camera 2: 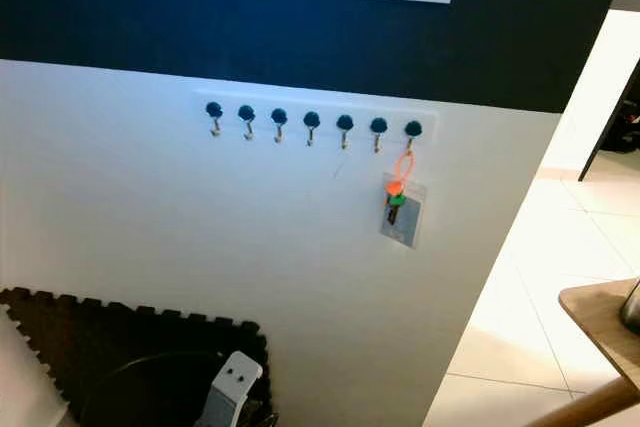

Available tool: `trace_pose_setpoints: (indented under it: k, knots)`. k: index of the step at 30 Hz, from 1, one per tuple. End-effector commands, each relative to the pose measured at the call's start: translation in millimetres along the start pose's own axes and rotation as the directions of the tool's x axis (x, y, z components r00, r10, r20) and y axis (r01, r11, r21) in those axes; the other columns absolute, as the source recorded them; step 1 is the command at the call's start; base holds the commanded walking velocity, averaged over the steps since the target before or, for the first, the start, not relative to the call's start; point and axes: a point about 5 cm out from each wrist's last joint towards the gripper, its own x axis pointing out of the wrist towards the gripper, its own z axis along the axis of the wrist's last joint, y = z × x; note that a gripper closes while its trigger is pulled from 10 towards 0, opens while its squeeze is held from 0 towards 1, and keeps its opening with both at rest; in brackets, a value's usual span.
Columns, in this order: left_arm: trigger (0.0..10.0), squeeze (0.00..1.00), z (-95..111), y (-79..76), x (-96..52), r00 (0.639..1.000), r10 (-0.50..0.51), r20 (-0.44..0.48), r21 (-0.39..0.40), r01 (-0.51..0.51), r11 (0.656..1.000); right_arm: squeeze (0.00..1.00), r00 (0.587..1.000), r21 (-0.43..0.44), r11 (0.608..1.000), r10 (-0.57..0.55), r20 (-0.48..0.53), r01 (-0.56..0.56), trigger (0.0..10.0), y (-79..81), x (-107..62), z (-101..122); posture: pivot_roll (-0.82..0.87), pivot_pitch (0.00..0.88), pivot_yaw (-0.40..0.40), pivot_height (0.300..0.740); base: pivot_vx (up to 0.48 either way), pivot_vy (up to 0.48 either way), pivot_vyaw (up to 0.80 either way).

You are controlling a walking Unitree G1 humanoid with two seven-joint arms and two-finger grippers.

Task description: Hang keys on a hook

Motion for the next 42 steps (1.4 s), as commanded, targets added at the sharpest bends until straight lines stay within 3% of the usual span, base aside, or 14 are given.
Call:
trace_pose_setpoints:
  k: [1, 8, 14, 17, 18, 21, 23, 25, 28, 31, 33, 34, 36, 42]
  knots:
    - [10.0, 0.00, -4, -1.1, 0.6, 1.000, 0.007, -0.013, 0.010, -0.007, 1.000, 0.00, 0.993, 0.025, 0.992, -0.120, -0.009, 0.120, 10.0, -12.6, -3.2, -7, 0.04, 0.067, -0.046, 0.740, 0.000, 0.000, 0.00]
    - [10.0, 0.00, -4, 0.5, 1.3, 0.999, 0.032, 0.003, 0.006, -0.032, 0.999, 0.00, 0.971, 0.257, 0.937, -0.239, -0.016, 0.235, 10.0, -23.4, -6.4, -13, 0.05, 0.059, -0.046, 0.740, 0.000, 0.000, 0.00]
    - [10.0, 0.00, -6, 0.8, 2.0, 0.999, 0.043, 0.001, 0.019, -0.043, 0.999, 0.00, 0.949, 0.599, 0.748, -0.305, -0.073, 0.286, 10.0, -27.9, -5.6, -20, 0.05, 0.069, -0.046, 0.740, 0.000, 0.000, 0.00]
    - [10.0, 0.00, -7, 0.1, 1.9, 0.999, 0.041, -0.005, 0.036, -0.040, 0.999, 0.00, 0.945, 0.577, 0.759, -0.317, -0.077, 0.302, 10.0, -27.5, -5.3, -20, 0.05, 0.070, -0.047, 0.740, 0.000, 0.000, 0.00]
    - [10.0, 0.00, -8, -0.2, 1.7, 0.999, 0.039, -0.008, 0.044, -0.039, 0.998, 0.00, 0.950, 0.680, 0.682, -0.305, -0.067, 0.267, 10.0, -25.6, -3.5, -18, 0.05, 0.070, -0.047, 0.740, 0.000, 0.000, 0.00]
    - [10.0, 0.00, -9, -0.3, 1.2, 0.999, 0.036, -0.015, 0.064, -0.035, 0.997, 0.00, 0.935, 0.627, 0.715, -0.348, -0.065, 0.310, 10.0, -28.8, -4.1, -14, 0.05, 0.073, -0.048, 0.740, 0.000, 0.000, 0.00]
    - [10.0, 0.00, -10, -0.6, 1.0, 0.999, 0.030, -0.022, 0.073, -0.029, 0.997, 0.00, 0.947, 0.813, 0.537, -0.318, -0.052, 0.226, 10.0, -24.5, 0.0, -8, 0.05, 0.072, -0.046, 0.740, 0.000, 0.000, 0.00]
    - [10.0, 0.00, -10, -0.7, 1.0, 0.999, 0.028, -0.023, 0.076, -0.026, 0.997, 0.00, 0.947, 0.843, 0.503, -0.319, -0.027, 0.194, 10.0, -24.4, 1.0, -3, 0.05, 0.075, -0.046, 0.740, 0.000, 0.000, 0.00]
    - [10.0, 0.00, -11, -0.4, 0.8, 0.999, 0.024, -0.027, 0.087, -0.021, 0.996, 0.00, 0.929, 0.636, 0.713, -0.369, -0.017, 0.295, 10.0, -28.4, 0.0, 4, 0.05, 0.075, -0.045, 0.740, 0.000, 0.000, 0.00]
    - [10.0, 0.00, -12, -0.2, 0.6, 0.999, 0.021, -0.037, 0.110, -0.017, 0.994, 0.00, 0.923, 0.579, 0.776, -0.372, 0.101, 0.250, 10.0, -26.1, 2.1, 26, 0.05, 0.078, -0.045, 0.740, 0.000, 0.000, 0.00]
    - [10.0, 0.00, -15, -1.2, -0.1, 0.998, 0.001, -0.062, 0.175, 0.009, 0.985, 0.00, 0.953, 0.204, 0.965, -0.209, 0.218, 0.165, 10.0, -9.9, 6.4, 51, 0.05, 0.077, -0.043, 0.740, 0.000, 0.000, 0.00]
    - [10.0, 0.00, -15, -1.2, -0.1, 0.998, 0.001, -0.062, 0.175, 0.009, 0.985, 0.00, 0.953, 0.204, 0.965, -0.209, 0.218, 0.165, 10.0, -9.9, 6.4, 51, 0.05, 0.077, -0.043, 0.740, 0.000, 0.000, 0.00]
    - [10.0, 0.00, -16, -3.0, 0.0, 0.998, -0.007, -0.068, 0.174, 0.019, 0.985, 0.00, 0.981, -0.314, 0.939, -0.087, 0.175, 0.140, 10.0, 4.1, 9.2, 53, 0.05, 0.076, -0.046, 0.740, 0.000, 0.000, 0.00]
    - [10.0, 0.00, -15, -5.0, 0.6, 0.997, -0.019, -0.070, 0.163, 0.030, 0.986, 0.00, 0.990, -0.358, 0.929, 0.043, -0.132, -0.088, 10.0, 10.9, 9.4, 8, 0.06, 0.075, -0.050, 0.740, 0.000, 0.000, 0.00]
